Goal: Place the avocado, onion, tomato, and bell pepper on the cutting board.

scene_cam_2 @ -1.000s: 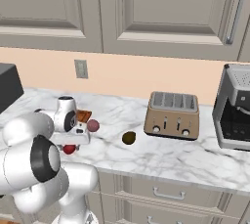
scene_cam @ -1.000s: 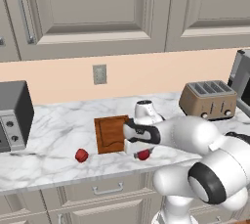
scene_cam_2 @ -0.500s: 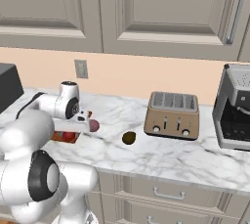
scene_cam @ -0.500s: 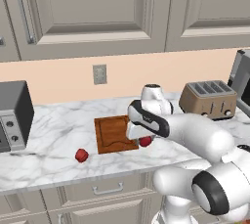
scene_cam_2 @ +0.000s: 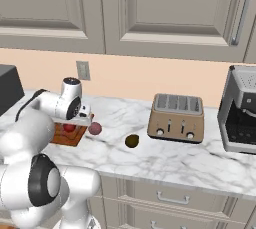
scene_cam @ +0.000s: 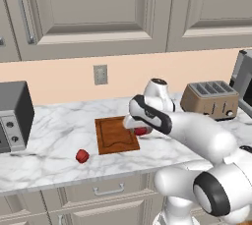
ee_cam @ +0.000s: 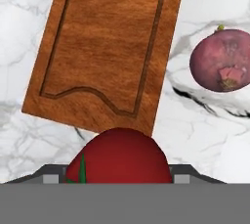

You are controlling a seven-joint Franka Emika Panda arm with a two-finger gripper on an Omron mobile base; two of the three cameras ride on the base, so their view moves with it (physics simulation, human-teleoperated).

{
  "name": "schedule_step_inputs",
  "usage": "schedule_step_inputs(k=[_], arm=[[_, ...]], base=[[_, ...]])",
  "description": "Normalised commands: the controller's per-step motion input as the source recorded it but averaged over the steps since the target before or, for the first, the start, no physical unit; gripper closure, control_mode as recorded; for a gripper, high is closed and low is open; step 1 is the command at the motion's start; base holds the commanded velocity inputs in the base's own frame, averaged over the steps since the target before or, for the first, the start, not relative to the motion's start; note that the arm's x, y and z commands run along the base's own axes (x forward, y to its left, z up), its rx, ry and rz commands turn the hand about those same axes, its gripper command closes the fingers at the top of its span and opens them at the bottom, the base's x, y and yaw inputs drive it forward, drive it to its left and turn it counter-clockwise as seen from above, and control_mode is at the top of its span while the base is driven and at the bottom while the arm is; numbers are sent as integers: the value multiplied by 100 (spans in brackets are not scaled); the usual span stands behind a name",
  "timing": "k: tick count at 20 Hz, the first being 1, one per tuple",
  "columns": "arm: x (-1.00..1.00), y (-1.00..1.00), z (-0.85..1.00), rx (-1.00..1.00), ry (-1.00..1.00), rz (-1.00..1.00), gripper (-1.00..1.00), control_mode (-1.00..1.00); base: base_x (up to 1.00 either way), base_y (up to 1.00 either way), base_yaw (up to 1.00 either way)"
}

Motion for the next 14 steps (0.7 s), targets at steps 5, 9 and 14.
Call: schedule_step_inputs(k=[5, 9, 14], arm=[[98, 45, -2, 2, -5, 0, 100, -100], [100, 41, -9, 0, 0, 0, 100, -100], [74, 28, -17, -2, 3, 0, 100, -100]], base=[[0, 0, 0], [0, 0, 0], [0, 0, 0]])
